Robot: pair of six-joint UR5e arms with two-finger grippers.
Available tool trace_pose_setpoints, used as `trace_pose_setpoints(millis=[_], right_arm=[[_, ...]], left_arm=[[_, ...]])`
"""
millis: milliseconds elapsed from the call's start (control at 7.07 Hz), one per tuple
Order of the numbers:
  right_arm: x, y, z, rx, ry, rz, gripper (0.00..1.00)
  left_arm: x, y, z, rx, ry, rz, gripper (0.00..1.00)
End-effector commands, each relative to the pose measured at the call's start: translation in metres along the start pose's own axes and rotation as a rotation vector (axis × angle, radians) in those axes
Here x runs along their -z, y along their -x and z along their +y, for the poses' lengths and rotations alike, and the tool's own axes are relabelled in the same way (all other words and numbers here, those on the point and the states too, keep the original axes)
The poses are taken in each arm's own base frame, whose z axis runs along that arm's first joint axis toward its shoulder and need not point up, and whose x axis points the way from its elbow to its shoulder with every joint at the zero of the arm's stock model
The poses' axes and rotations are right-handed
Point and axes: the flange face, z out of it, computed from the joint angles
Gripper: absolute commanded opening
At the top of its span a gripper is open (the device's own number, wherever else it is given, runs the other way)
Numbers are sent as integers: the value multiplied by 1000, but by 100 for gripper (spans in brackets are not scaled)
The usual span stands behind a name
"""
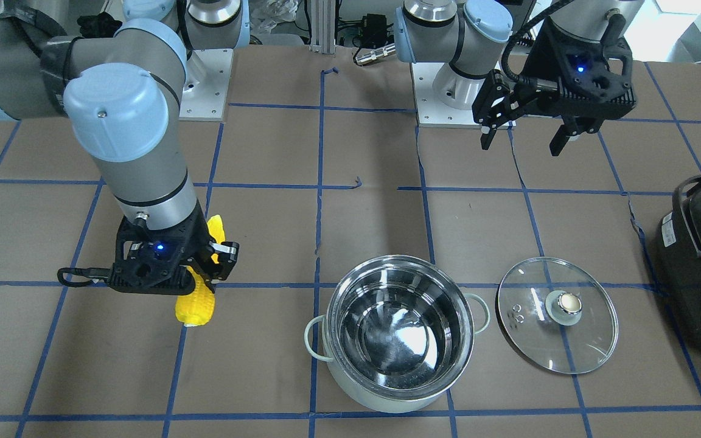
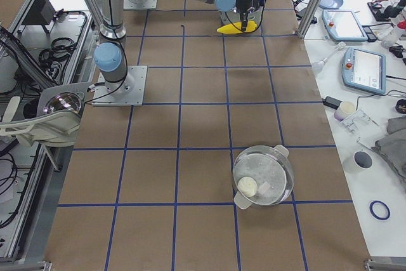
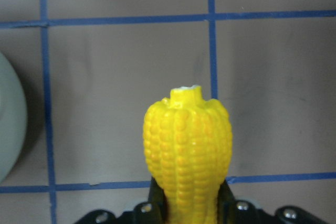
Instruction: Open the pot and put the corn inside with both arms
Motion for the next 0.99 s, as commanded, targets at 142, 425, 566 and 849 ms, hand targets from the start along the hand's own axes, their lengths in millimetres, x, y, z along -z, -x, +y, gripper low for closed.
trace_pose_setpoints(millis=[142,425,566,849], right_arm=[[7,145,-38,-11,-77,-92,39],[2,208,-37,42,-97,-149,39],[-17,224,-31,67,-87,-137,39],[-50,235,-36,68,-105,-153,39]], left_arm=[[-7,0,0,11,-11,2,100],[-9,5,-1,18,-19,0,100],[-11,8,-1,23,-16,0,100],[-7,8,3,12,-21,-6,100]])
